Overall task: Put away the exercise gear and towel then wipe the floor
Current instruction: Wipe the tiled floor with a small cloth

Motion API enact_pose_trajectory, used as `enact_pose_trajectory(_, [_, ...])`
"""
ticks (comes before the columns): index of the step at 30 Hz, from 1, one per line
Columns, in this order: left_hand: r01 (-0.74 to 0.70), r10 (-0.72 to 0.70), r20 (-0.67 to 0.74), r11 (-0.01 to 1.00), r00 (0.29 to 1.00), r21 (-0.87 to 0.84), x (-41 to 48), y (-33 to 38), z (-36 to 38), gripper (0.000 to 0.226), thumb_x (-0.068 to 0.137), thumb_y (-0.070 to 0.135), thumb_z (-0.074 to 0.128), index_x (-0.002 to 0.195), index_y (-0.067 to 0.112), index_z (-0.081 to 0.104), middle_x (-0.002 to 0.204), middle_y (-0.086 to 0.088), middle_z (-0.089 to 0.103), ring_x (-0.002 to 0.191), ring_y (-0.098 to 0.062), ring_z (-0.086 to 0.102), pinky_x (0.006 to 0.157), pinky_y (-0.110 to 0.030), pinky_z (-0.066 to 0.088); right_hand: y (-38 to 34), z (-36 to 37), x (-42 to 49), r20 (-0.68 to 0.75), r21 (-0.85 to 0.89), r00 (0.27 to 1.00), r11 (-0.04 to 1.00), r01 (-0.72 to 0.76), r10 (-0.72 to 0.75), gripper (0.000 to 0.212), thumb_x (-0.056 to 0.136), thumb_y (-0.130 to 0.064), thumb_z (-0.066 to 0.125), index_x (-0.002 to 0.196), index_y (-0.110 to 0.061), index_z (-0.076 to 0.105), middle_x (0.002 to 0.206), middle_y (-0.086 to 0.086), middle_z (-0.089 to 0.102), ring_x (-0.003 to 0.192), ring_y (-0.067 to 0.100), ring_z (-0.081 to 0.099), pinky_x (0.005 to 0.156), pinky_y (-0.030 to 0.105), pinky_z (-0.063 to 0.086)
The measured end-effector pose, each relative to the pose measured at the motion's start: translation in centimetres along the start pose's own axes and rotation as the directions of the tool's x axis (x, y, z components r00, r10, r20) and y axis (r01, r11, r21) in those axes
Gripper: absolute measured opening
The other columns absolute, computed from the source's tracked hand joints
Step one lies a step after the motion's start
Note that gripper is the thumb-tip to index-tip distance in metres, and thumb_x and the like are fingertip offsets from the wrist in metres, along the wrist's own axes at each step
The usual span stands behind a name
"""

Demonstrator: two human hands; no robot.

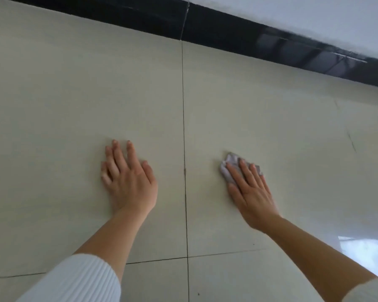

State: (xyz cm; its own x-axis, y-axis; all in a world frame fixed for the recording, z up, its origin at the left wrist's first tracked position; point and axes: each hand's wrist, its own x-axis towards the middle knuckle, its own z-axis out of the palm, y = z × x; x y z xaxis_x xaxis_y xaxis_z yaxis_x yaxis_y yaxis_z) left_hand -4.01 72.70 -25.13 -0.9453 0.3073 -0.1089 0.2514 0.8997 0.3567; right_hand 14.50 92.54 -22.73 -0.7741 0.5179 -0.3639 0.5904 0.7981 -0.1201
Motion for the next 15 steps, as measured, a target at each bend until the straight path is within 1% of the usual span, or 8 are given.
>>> enact_pose_trajectory(2, [-0.038, 0.04, 0.111, 0.999, 0.993, -0.026, 0.2, -0.5, -0.6, 0.061, 0.095, 0.029, 0.038, 0.15, 0.012, 0.016, 0.158, -0.015, 0.005, 0.146, -0.029, 0.001, 0.114, -0.046, 0.005, 1.3, 0.4, -1.3, -0.035, 0.095, 0.965, 0.962, -0.257, 0.262, 0.055, 0.089, -0.067, -0.004, 0.143, -0.059, -0.01, 0.161, -0.016, -0.011, 0.148, 0.015, -0.015, 0.12, 0.044, -0.003])
enact_pose_trajectory(4, [-0.054, 0.074, 0.221, 0.994, 0.972, -0.095, 0.7, -1.3, -1.3, 0.066, 0.096, 0.028, 0.037, 0.151, 0.015, 0.004, 0.158, -0.012, -0.012, 0.145, -0.026, -0.014, 0.115, -0.045, -0.002, -0.2, 0.2, -1.7, 0.053, 0.223, 0.862, 0.835, -0.503, 0.505, 0.051, 0.094, -0.062, 0.004, 0.144, -0.059, -0.007, 0.162, -0.011, -0.011, 0.148, 0.022, -0.013, 0.12, 0.048, -0.003])
enact_pose_trajectory(5, [-0.07, 0.101, 0.264, 0.99, 0.959, -0.123, 0.8, -1.7, -1.6, 0.067, 0.096, 0.027, 0.037, 0.151, 0.016, 0.001, 0.157, -0.011, -0.017, 0.144, -0.026, -0.018, 0.115, -0.045, -0.004, -2.0, 0.1, -1.5, 0.105, 0.273, 0.8, 0.757, -0.594, 0.59, 0.051, 0.097, -0.058, 0.008, 0.146, -0.056, -0.005, 0.162, -0.008, -0.011, 0.148, 0.025, -0.012, 0.119, 0.047, -0.005])
enact_pose_trajectory(6, [-0.098, 0.138, 0.29, 0.984, 0.947, -0.149, 0.9, -2.1, -2.0, 0.067, 0.096, 0.024, 0.038, 0.151, 0.017, 0.001, 0.156, -0.011, -0.021, 0.143, -0.027, -0.021, 0.115, -0.045, -0.006, -4.3, -0.1, -1.0, 0.138, 0.296, 0.764, 0.71, -0.639, 0.631, 0.051, 0.098, -0.054, 0.011, 0.148, -0.053, -0.003, 0.162, -0.004, -0.012, 0.148, 0.027, -0.012, 0.118, 0.047, -0.007])
enact_pose_trajectory(7, [-0.124, 0.175, 0.305, 0.976, 0.936, -0.181, 1.0, -2.5, -2.3, 0.066, 0.095, 0.021, 0.038, 0.151, 0.018, 0.003, 0.155, -0.012, -0.023, 0.142, -0.027, -0.023, 0.115, -0.045, -0.007, -6.8, -0.2, -0.5, 0.147, 0.297, 0.766, 0.711, -0.638, 0.626, 0.052, 0.1, -0.052, 0.012, 0.149, -0.05, -0.003, 0.162, -0.002, -0.012, 0.148, 0.028, -0.012, 0.117, 0.046, -0.007])
enact_pose_trajectory(11, [-0.125, 0.239, 0.335, 0.936, 0.912, -0.328, 1.4, -3.5, -3.0, 0.068, 0.089, 0.004, 0.039, 0.15, 0.017, 0.01, 0.155, -0.011, -0.024, 0.142, -0.025, -0.024, 0.115, -0.045, -0.004, -16.4, 0.7, -0.8, 0.144, 0.287, 0.91, 0.864, -0.415, 0.389, 0.053, 0.101, -0.046, 0.017, 0.149, -0.049, -0.006, 0.161, -0.002, -0.018, 0.146, 0.029, -0.02, 0.116, 0.044, -0.011])
enact_pose_trajectory(13, [-0.125, 0.258, 0.346, 0.924, 0.902, -0.361, 1.5, -3.9, -3.5, 0.069, 0.088, 0.0, 0.04, 0.15, 0.016, 0.013, 0.156, -0.01, -0.022, 0.143, -0.024, -0.022, 0.115, -0.045, -0.001, -19.9, 1.5, -2.3, 0.164, 0.276, 0.943, 0.905, -0.324, 0.288, 0.052, 0.102, -0.045, 0.018, 0.149, -0.05, -0.005, 0.16, -0.003, -0.02, 0.145, 0.028, -0.023, 0.115, 0.041, -0.014])
enact_pose_trajectory(15, [-0.164, 0.296, 0.355, 0.919, 0.887, -0.357, 1.5, -4.3, -3.9, 0.069, 0.089, 0.0, 0.043, 0.15, 0.013, 0.013, 0.156, -0.01, -0.021, 0.144, -0.024, -0.021, 0.115, -0.045, 0.001, -22.3, 2.1, -4.3, 0.173, 0.252, 0.96, 0.932, -0.26, 0.221, 0.052, 0.102, -0.043, 0.018, 0.148, -0.052, -0.006, 0.16, -0.004, -0.021, 0.145, 0.027, -0.025, 0.113, 0.038, -0.016])
